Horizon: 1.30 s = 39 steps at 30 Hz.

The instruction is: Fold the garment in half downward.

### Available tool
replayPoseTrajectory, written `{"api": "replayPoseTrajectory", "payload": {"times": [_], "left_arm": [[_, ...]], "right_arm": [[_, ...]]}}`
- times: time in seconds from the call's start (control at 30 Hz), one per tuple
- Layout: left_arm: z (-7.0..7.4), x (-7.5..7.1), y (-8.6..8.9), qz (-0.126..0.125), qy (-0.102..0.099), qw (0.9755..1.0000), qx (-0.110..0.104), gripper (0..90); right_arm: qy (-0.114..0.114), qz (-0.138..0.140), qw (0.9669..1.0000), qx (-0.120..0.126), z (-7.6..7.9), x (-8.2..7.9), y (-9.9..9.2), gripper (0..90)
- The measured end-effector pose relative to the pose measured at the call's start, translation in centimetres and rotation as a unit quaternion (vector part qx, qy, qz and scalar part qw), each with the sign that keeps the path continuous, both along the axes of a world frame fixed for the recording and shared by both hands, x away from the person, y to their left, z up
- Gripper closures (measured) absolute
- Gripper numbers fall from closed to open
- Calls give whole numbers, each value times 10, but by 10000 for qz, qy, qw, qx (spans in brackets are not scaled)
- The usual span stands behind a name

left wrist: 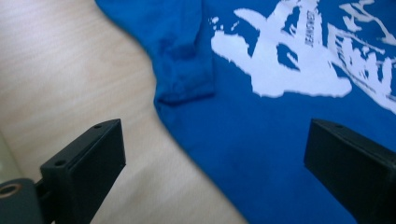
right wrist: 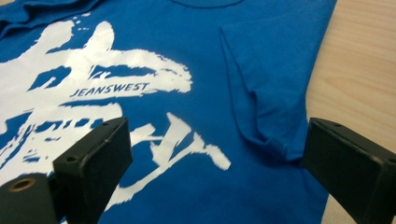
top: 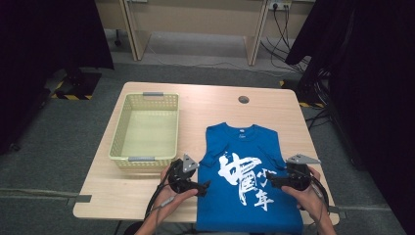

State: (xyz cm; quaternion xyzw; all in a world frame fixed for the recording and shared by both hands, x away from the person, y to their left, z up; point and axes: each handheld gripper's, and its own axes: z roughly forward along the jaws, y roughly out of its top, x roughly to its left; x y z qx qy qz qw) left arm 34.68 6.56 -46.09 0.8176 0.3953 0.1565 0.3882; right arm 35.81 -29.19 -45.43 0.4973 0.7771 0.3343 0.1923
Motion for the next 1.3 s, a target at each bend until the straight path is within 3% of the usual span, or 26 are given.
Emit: {"api": "replayPoseTrajectory", "payload": {"times": [0.17,0.43,0.63,0.83,0.97,1.03,1.17,1.3], "left_arm": [[7,15,-18,-20,-86,9999,141,58],[4,45,-33,207,130,9996,155,104],[1,60,-37,386,143,9989,218,111],[-6,64,-43,433,184,9981,405,106],[-13,66,-46,448,119,9967,661,122],[-14,66,-44,469,119,9969,619,113],[-12,68,-42,485,-24,9953,834,118],[-12,66,-39,484,-28,9957,787,119]], "right_arm": [[-8,-105,9999,21,4,13,-3,91],[59,-180,9998,73,3,30,-4,101],[132,-249,9996,60,-2,42,-5,107],[196,-275,9994,-120,-8,48,-1,112],[211,-265,9993,-188,-11,47,1,112],[245,-266,9991,-207,-13,47,1,112],[260,-200,9991,-274,-18,44,4,107],[258,-164,9991,-284,-18,39,6,111]]}}
